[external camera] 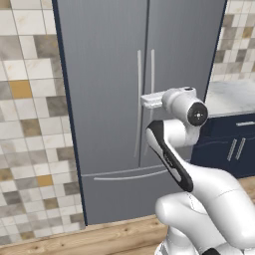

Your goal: Retrieve the steak from the fridge and place it on the saucepan with marinade on the stove.

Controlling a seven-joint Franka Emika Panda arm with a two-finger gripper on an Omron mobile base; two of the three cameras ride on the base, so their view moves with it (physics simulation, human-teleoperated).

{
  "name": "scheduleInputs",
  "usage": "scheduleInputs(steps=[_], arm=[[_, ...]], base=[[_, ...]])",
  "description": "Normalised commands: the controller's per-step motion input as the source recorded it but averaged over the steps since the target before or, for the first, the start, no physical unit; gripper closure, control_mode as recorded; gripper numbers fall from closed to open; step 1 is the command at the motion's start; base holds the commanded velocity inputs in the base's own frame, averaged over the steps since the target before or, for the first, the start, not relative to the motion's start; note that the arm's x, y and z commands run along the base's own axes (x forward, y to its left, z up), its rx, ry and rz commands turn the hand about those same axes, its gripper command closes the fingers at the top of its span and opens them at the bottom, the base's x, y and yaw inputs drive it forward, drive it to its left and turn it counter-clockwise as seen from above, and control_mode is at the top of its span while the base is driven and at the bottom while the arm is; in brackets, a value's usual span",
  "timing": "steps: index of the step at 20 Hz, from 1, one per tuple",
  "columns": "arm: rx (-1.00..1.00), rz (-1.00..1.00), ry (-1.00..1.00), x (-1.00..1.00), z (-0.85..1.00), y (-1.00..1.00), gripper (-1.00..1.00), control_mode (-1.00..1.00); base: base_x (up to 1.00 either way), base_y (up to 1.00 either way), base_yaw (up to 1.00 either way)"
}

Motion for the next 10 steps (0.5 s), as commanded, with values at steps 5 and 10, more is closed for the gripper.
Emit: scheduleInputs(steps=[5, 10], arm=[[0.04, -0.03, -0.15, 0.18, 0.15, 0.0, -1.0, -1.0], [0.05, 0.0, -0.06, 0.19, 0.0, 0.0, -1.0, -1.0]], base=[[0.0, 0.0, 0.0], [0.0, 0.0, 0.0]])
